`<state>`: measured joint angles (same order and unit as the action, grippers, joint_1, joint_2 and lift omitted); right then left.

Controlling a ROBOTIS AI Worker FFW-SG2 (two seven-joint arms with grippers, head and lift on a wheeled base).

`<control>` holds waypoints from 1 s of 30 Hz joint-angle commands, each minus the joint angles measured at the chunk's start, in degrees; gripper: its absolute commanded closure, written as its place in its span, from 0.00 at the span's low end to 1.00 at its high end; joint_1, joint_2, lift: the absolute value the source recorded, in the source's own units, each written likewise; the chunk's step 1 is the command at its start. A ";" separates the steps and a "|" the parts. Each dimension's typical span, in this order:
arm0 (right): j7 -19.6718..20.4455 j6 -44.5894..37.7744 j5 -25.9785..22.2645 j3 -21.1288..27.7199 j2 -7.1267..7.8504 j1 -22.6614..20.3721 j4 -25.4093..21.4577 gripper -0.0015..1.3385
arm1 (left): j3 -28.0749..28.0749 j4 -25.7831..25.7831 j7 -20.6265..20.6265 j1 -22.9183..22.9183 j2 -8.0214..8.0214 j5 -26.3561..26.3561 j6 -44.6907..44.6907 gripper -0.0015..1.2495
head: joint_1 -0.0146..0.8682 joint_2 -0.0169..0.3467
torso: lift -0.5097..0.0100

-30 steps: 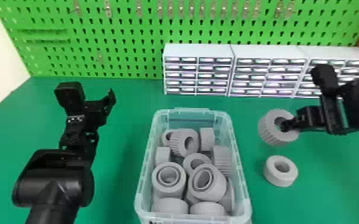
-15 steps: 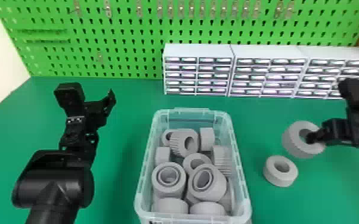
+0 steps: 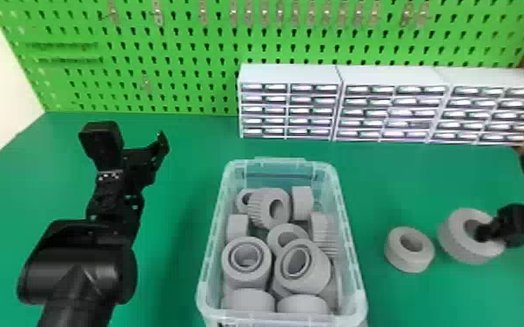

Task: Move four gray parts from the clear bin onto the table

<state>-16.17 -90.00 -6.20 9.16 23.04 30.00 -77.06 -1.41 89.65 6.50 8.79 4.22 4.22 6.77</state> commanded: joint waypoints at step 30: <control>-0.09 -0.08 3.82 2.00 -0.10 -2.40 7.45 0.68 | -0.09 0.00 0.26 -0.18 0.00 0.44 -0.26 0.28 | 0.80 0.24 | 0.88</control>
<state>-16.17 -90.00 -2.56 11.12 23.08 27.65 -69.61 -1.50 89.65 6.68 8.68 4.22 4.58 6.60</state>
